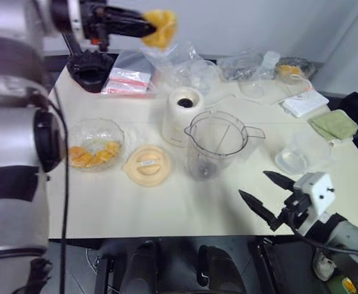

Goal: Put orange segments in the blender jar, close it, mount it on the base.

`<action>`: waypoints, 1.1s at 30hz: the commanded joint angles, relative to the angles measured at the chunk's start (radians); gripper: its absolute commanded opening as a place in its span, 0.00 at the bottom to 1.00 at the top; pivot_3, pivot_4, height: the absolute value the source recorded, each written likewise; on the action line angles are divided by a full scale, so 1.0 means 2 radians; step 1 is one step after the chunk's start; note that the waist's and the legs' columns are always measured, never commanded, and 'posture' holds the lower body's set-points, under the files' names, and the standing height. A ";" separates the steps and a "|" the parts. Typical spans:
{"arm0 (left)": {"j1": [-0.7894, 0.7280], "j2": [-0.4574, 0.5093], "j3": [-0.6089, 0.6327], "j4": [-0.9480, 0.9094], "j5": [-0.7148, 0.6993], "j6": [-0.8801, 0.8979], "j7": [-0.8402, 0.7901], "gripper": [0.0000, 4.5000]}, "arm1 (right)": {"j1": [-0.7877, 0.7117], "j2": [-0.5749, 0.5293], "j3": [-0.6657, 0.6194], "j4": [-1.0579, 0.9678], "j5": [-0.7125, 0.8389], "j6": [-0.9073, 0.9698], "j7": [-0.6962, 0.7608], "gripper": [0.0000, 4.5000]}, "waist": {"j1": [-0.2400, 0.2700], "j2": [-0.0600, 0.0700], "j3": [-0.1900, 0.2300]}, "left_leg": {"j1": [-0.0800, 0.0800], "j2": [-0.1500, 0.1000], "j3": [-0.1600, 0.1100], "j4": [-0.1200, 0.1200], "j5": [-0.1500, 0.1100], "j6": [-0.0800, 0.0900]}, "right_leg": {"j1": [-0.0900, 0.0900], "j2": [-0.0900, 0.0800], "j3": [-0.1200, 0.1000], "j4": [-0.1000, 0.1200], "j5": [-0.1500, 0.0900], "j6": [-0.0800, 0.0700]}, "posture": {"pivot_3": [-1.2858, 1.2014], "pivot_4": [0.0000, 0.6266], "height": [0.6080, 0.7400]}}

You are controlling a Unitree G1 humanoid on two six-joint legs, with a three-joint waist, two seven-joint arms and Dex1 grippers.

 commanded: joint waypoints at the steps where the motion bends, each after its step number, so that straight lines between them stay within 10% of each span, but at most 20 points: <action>1: 0.017 -0.051 -0.006 -0.034 -0.021 -0.018 -0.007 0.11 | -0.003 0.000 -0.051 -0.021 0.036 -0.003 -0.006 1.00 | 0.000 0.000 0.000 | 0.000 0.000 0.000 0.000 0.000 0.000 | 0.000 0.000 0.000 0.000 0.000 0.000 | 0.52 0.24 1.00; 17: 0.115 -0.170 -0.082 0.026 0.047 -0.144 0.060 0.11 | -0.011 -0.036 -0.107 -0.088 0.186 0.013 -0.125 1.00 | 0.002 0.001 0.000 | -0.001 0.000 -0.001 0.001 0.000 0.000 | 0.000 0.000 0.001 0.000 0.000 0.000 | 0.52 0.24 1.00; 26: 0.113 -0.174 -0.071 0.006 0.034 -0.146 0.050 0.97 | 0.009 -0.037 -0.099 -0.072 0.159 0.007 -0.118 1.00 | 0.002 0.001 0.000 | -0.001 0.000 -0.001 0.003 0.000 0.000 | 0.000 0.000 0.000 0.000 0.000 0.000 | 0.52 0.24 1.00; 33: 0.126 -0.168 -0.012 -0.073 -0.011 -0.129 0.137 0.97 | 0.045 0.023 -0.082 -0.022 0.024 -0.045 -0.130 1.00 | 0.002 0.001 0.000 | -0.002 0.000 -0.002 0.005 0.000 0.001 | 0.001 0.000 0.000 0.000 0.000 0.000 | 0.52 0.24 1.00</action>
